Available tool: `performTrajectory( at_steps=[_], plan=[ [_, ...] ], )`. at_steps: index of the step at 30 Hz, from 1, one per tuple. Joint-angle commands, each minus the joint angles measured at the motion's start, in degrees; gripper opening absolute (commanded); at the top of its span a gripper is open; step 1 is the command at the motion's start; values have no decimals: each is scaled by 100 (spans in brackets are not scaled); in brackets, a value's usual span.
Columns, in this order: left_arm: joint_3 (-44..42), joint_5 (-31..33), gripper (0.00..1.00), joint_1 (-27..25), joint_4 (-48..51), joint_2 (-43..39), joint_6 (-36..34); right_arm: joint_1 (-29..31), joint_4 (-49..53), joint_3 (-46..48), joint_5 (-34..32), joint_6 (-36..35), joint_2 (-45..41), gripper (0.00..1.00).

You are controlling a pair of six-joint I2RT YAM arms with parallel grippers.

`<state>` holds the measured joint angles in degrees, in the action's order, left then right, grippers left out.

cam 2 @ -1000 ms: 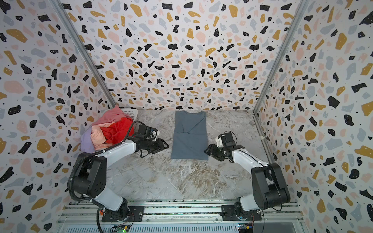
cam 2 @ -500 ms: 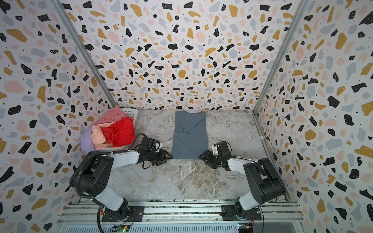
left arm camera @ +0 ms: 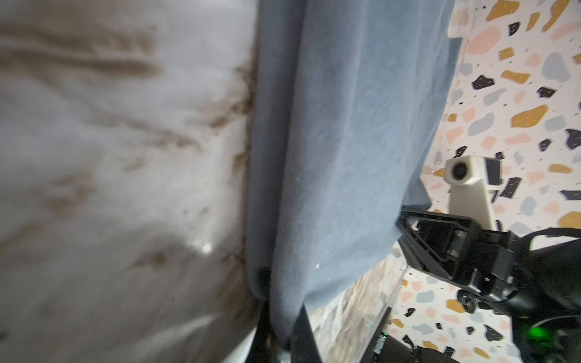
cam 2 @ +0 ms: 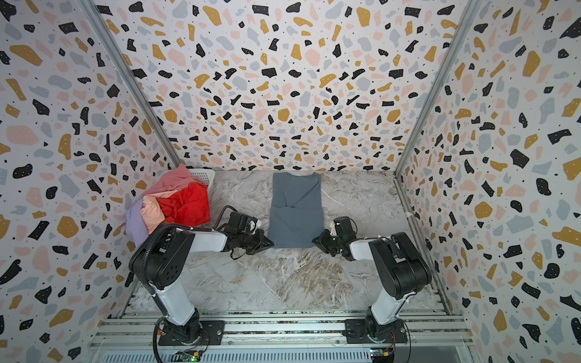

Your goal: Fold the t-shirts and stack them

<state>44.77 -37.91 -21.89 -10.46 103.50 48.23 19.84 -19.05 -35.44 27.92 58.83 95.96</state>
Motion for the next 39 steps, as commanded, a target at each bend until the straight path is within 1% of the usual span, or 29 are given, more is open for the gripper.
performTrajectory(
  at_steps=[1,3,6,8,11,13,15,17,20,23,27,29,33,36,39],
  plan=[
    [71,99,0,-24,228,-156,-121,-2,618,-145,-230,-399,-251,3],
    [-2,102,0,-23,615,-373,-349,3,1092,-181,-203,-735,-533,0],
    [-288,56,0,-59,1331,-938,-780,76,2084,-218,0,-1409,-1064,0],
    [-535,-4,0,-101,1963,-1427,-1148,219,2842,-166,124,-1842,-1509,0],
    [-985,-123,0,-190,2751,-2184,-1439,532,3893,-130,135,-2217,-2210,0],
    [-1235,-243,0,-303,2948,-2711,-1306,770,4403,-88,159,-2223,-2630,0],
    [-1385,-278,0,-461,2971,-3245,-940,988,4673,-43,249,-2088,-2997,0],
    [-1421,-270,0,-623,2839,-3740,-451,1193,4748,-46,305,-1855,-3322,0],
    [-1208,-243,0,-667,2601,-4101,49,1276,4690,-255,373,-1643,-3489,0],
    [-646,-147,0,-661,2560,-3929,38,1270,4586,-754,278,-1667,-3290,0],
    [382,-105,0,-567,2923,-3142,-628,1229,4474,-1596,108,-1860,-2699,1],
    [822,-128,0,-443,2951,-2747,-820,1120,4297,-1977,66,-1951,-2352,1],
    [1416,-221,0,-145,2553,-2186,-754,742,3703,-2586,162,-1923,-1621,1],
    [2056,-270,0,90,2382,-1505,-833,470,3283,-3131,234,-1849,-970,2],
    [2943,-269,0,258,2314,-585,-980,211,3165,-3821,405,-1940,-157,3]
  ],
)
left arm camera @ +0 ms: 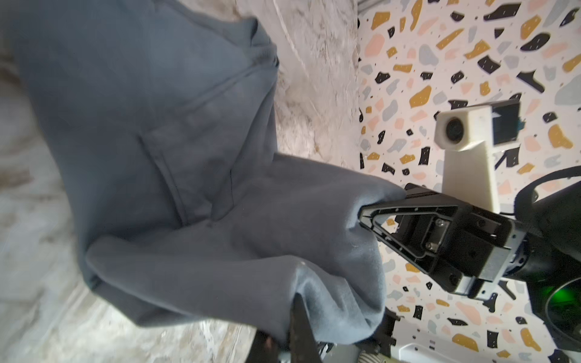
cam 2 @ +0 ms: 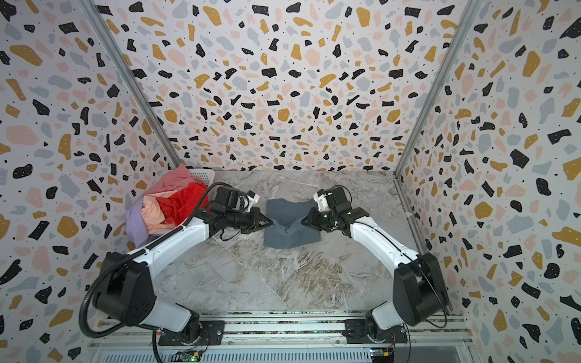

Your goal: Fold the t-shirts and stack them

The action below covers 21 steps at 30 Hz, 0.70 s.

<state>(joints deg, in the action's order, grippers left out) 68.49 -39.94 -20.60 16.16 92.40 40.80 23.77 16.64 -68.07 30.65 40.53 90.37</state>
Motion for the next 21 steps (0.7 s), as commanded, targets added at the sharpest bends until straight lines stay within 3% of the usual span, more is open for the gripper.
performTrajectory(
  at_steps=[1,3,6,7,8,9,10,11,12,15,18,21],
  plan=[
    [955,-50,0,182,-255,893,-338,-266,-412,-822,129,-175,698,3],
    [1651,106,0,291,54,1562,-600,-418,-332,-1338,141,-319,1300,3],
    [2309,270,0,477,-214,2436,-428,-658,-277,-2045,139,-387,2244,5],
    [2563,321,0,550,-263,2768,-349,-741,-300,-2286,138,-335,2539,11],
    [2854,332,2,619,-240,3097,-270,-817,-409,-2467,143,-260,2794,12],
    [3098,355,13,676,-201,3360,-191,-887,-528,-2589,149,-180,2970,17],
    [3336,344,22,743,-261,3615,-73,-974,-704,-2713,170,-124,3160,32],
    [3534,408,34,803,-291,3795,10,-1068,-896,-2782,117,-25,3289,54],
    [3656,419,46,859,-422,3933,79,-1154,-1096,-2793,102,81,3343,64],
    [3683,373,60,1043,-1232,4058,570,-1376,-2025,-2519,327,348,3197,66],
    [3584,468,62,1200,-1486,3899,746,-1482,-2236,-2202,117,250,2844,68],
    [3461,655,62,1231,-1162,3603,452,-1485,-2142,-1873,223,157,2538,68]
  ],
)
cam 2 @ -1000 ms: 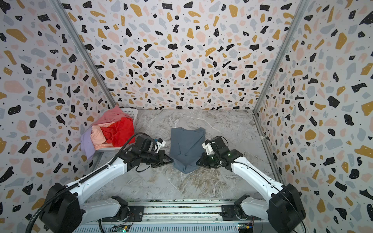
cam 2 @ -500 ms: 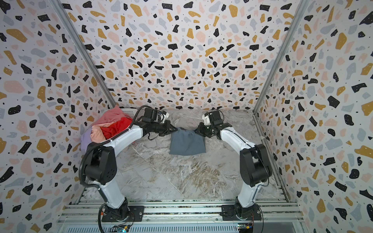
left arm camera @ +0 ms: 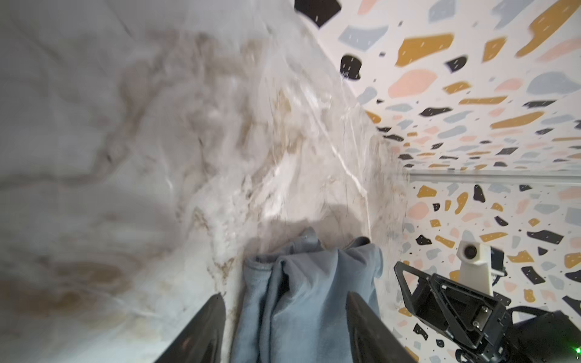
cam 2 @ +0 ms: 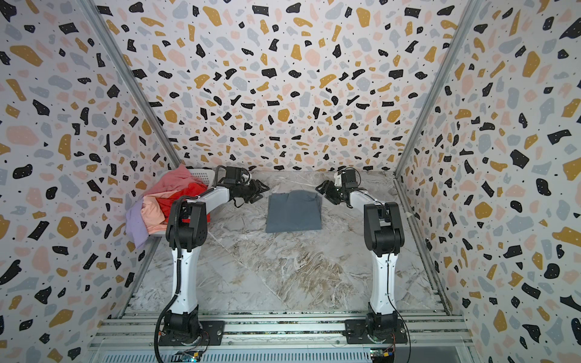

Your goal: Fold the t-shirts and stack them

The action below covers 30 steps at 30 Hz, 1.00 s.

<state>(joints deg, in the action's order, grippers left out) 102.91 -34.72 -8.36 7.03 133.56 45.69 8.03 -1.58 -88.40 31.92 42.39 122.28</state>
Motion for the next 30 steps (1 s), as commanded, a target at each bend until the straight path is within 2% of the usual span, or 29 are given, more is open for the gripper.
performTrajectory(
  at_steps=[1,5,9,13,16,20,23,27,30],
  plan=[
    [-1,158,62,-5,-71,-595,-176,110,-274,296,146,-29,-748,68],
    [-370,96,62,-132,305,-991,-509,365,-357,898,175,143,-1126,67],
    [-926,-21,62,-549,215,-1427,-598,721,-436,1133,156,465,-1141,66],
    [-889,-123,63,-1006,46,-1275,-501,874,-512,797,306,456,-602,65],
    [-804,-64,63,-1141,-286,-969,-232,903,-629,323,271,299,-137,65],
    [-852,-196,62,-1133,-1291,-456,606,853,-679,-510,112,177,534,65],
    [-690,-151,62,-1044,-1558,-14,963,731,-431,-1059,-157,77,987,64],
    [-963,61,61,-810,-1814,44,1258,447,-382,-1036,-370,33,1194,63],
    [-1199,156,61,-660,-1520,-72,1080,284,-328,-779,-604,19,1127,63]
  ],
)
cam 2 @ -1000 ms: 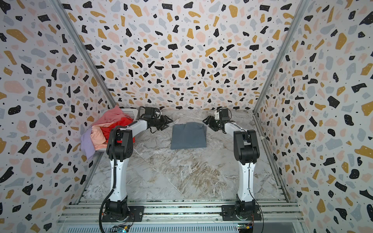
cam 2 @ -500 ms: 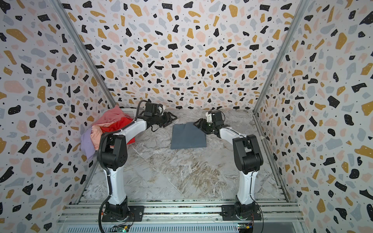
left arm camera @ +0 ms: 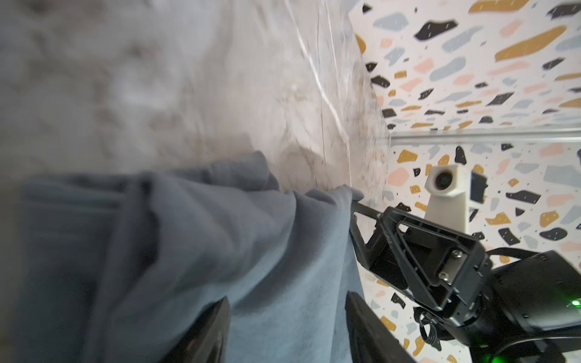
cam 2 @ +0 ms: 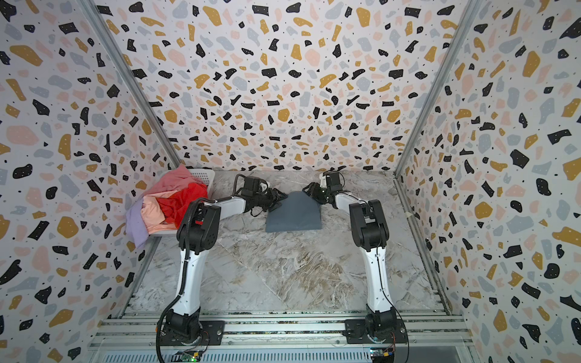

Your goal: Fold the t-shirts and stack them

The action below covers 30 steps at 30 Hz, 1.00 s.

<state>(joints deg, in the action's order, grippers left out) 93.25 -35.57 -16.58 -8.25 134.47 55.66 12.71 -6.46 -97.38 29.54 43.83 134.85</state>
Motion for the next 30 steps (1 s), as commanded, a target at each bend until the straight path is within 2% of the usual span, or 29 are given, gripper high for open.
performTrajectory(
  at_steps=[1,8,10,14,18,21,25,30],
  plan=[
    [-314,256,61,184,53,-204,45,-215,170,205,-407,-146,-155,62],
    [-445,281,61,221,447,-868,-453,-303,387,637,-519,-664,-801,62],
    [-411,350,61,219,810,-1232,-984,-292,465,842,-515,-820,-1194,62],
    [-404,939,63,204,1874,-1813,-1949,-247,753,1547,-599,-938,-2173,65],
    [266,956,63,149,2912,-1593,-2599,-93,956,2413,-871,-930,-3327,67],
    [615,1378,63,-35,3569,-1565,-3032,43,1180,2813,-1054,-1031,-4093,71],
    [333,2008,63,-345,3589,-1557,-3131,252,1754,2984,-1664,-1230,-4963,75],
    [-72,2267,62,-626,3332,-1205,-3046,320,2510,3073,-2662,-1392,-5920,76]
  ],
)
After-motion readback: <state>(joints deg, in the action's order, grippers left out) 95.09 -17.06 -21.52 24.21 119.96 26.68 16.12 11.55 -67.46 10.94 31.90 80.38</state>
